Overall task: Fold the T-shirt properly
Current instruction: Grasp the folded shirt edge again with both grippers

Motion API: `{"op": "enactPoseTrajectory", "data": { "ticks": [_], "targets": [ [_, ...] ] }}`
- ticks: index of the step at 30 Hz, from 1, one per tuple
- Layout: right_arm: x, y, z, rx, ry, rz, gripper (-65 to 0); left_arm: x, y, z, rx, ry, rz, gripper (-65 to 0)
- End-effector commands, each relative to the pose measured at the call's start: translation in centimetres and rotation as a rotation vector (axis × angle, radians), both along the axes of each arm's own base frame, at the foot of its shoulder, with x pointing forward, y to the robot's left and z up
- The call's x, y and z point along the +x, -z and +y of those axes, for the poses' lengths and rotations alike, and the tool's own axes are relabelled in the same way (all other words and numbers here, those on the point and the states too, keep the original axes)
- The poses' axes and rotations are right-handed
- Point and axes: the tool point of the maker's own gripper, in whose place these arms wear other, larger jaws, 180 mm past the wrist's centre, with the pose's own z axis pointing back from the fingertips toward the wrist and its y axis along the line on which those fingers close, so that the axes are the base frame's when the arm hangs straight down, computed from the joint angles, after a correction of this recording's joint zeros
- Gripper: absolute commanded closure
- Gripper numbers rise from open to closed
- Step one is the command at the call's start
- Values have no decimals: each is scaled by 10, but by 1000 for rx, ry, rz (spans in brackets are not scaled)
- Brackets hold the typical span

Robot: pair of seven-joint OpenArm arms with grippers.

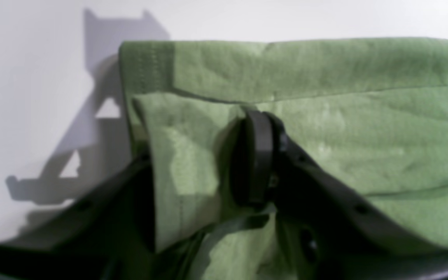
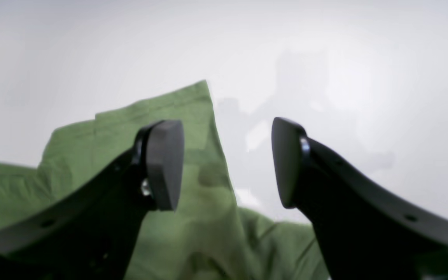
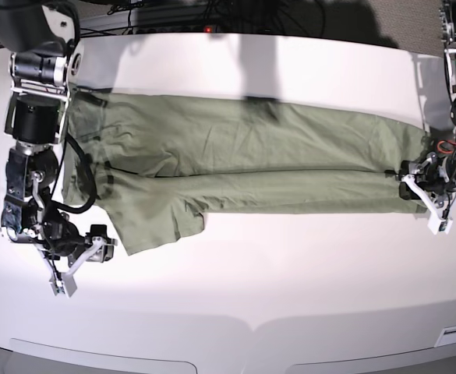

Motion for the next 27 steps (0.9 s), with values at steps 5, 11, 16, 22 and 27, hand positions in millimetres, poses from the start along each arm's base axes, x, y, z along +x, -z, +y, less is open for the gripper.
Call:
{"op": "enactPoseTrajectory", "data": {
  "ticks": [5,11,16,22,27],
  "targets": [
    [17,14,-19,-26,45,39,-355,-22,10,18,78,-8,136,-202],
    [17,37,-14,55,71,145,-355,-21,8,18,80,-7,132,-202],
    [14,44,8,105,-5,179,-355,-21,8,18,79,-7,133,-202],
    [11,46,38,177,-68,202,-317,-21,8,18,78,-7,133,-202],
    [12,47,43,183,-74,203,-245,-21,8,18,77,-8,133,-202]
  ]
}}
